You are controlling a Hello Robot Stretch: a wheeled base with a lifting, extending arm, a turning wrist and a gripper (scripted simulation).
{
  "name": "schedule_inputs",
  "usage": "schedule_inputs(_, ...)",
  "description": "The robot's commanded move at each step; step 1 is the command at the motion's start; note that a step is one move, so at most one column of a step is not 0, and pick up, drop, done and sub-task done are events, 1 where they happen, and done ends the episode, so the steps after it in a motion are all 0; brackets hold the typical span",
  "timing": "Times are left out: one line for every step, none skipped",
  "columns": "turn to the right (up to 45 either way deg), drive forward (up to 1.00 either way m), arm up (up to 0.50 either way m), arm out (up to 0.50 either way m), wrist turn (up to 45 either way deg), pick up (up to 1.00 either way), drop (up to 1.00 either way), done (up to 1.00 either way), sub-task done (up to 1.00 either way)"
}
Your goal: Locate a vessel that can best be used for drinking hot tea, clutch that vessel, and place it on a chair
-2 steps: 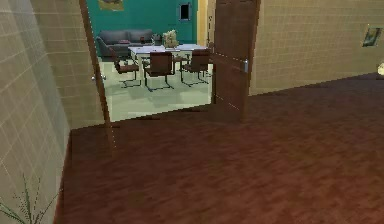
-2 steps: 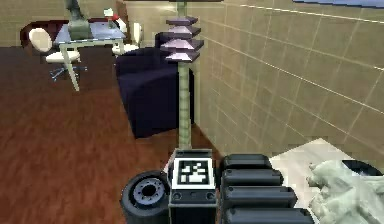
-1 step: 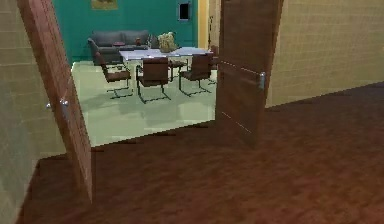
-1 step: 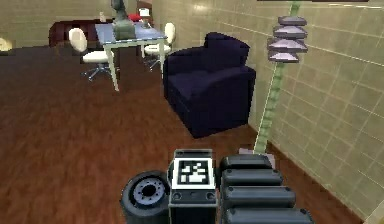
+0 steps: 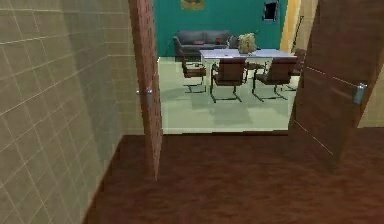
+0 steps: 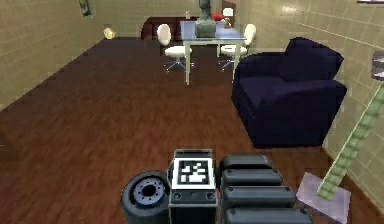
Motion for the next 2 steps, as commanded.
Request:
schedule_inputs(0.0,0.05,0.00,0.00,0.0,0.00,0.00,0.00,0.00)
schedule_inputs(6.0,0.00,0.00,0.00,0.0,0.00,0.00,0.00,0.00)
